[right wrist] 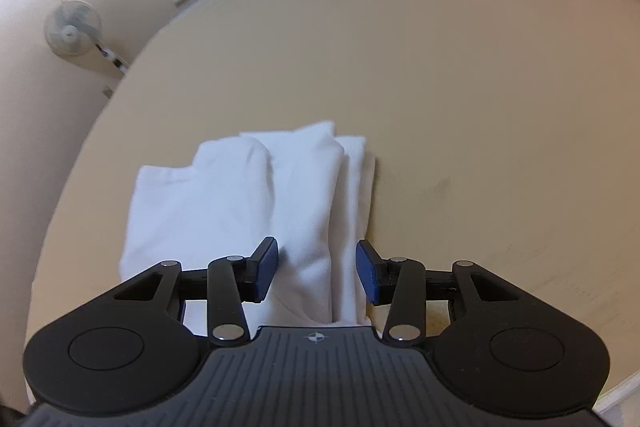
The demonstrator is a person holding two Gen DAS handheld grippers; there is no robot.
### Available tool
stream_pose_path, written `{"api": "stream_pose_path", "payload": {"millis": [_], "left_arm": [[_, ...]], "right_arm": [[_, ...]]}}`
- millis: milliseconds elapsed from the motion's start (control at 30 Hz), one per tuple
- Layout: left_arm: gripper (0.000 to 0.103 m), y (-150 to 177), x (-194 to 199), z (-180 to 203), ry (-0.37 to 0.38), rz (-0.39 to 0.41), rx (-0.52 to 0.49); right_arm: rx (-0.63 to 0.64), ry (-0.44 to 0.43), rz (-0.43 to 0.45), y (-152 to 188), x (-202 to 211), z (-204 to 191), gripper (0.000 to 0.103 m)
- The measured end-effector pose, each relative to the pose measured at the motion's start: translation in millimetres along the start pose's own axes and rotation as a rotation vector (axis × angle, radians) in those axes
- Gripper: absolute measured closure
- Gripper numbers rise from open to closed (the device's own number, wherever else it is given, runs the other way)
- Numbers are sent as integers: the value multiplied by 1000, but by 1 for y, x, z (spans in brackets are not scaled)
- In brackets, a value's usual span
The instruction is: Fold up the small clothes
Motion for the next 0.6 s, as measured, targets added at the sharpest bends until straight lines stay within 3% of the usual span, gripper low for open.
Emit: {"api": "stream_pose_path", "payload": {"millis": [67, 100, 233, 300, 367, 400, 467, 533, 600], "left_arm": [[75, -9, 18, -1, 11, 43, -21], [75, -9, 28, -6, -13, 61, -48], [74, 8, 70, -36, -77, 128, -92], [74, 11, 83, -52, -86, 145, -81], [72, 10, 94, -59, -97, 153, -88], [67, 8, 96, -62, -99, 159, -95], [55, 8, 106, -69, -84, 174, -103], [49, 2, 109, -73, -58, 190, -106], [48, -5, 102, -79, -23, 188, -100]], "right_arm": [[10, -4, -3, 1, -4, -1, 92], [22, -8, 15, 1, -2, -3, 98], [-10, -40, 201, -14, 35, -3, 99], [-12, 106, 191, -14, 25, 8, 99], [-24, 283, 119, -10, 7, 22, 95], [-74, 282, 93, -10, 5, 29, 95], [-204, 215, 124, -13, 16, 37, 90], [-251, 132, 206, -16, 38, 35, 58], [-233, 45, 268, -16, 55, 27, 48]]}}
Point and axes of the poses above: each gripper's, at about its wrist camera, not at the fingertips, and x roughly against the way its jaws point, z to its right, y to its underside, the point moved 4 cm from there along -x, roughly the way its jaws point, and after that the axes turned 8 degrees about -x, right-handed, at the moved point
